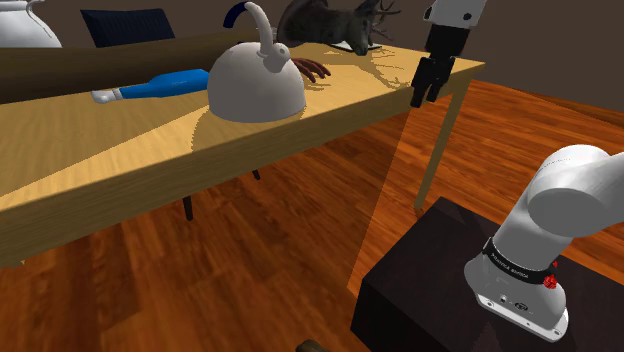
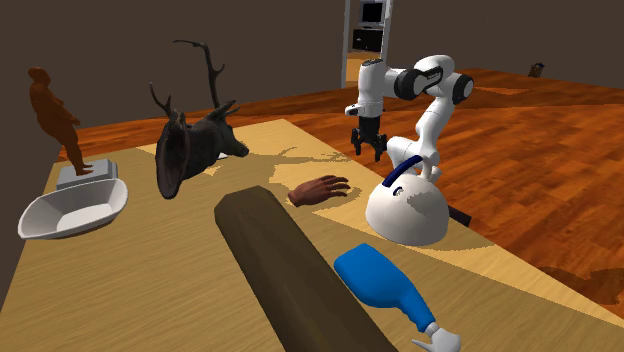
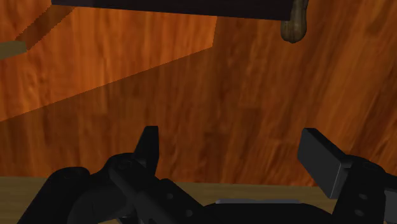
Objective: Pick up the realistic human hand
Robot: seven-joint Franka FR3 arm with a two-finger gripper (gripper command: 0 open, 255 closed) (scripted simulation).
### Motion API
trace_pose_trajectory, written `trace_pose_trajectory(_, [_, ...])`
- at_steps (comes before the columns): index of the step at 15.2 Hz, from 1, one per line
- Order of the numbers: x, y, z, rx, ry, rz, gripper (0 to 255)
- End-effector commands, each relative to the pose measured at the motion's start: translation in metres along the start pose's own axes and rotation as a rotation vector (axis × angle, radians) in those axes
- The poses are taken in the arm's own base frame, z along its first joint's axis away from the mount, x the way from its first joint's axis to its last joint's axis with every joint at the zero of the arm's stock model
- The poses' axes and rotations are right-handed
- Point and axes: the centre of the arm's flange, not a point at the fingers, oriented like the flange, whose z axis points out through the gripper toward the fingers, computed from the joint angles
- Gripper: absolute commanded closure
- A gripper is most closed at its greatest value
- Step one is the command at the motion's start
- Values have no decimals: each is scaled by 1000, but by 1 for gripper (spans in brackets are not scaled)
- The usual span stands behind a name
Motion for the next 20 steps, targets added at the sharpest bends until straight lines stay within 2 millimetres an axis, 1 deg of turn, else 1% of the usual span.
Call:
trace_pose_trajectory(1, [0,0,0,0,0,0,0])
trace_pose_trajectory(11, [120,-28,-28,117,-1,31,0])
trace_pose_trajectory(20, [229,-46,-56,223,-1,58,0])
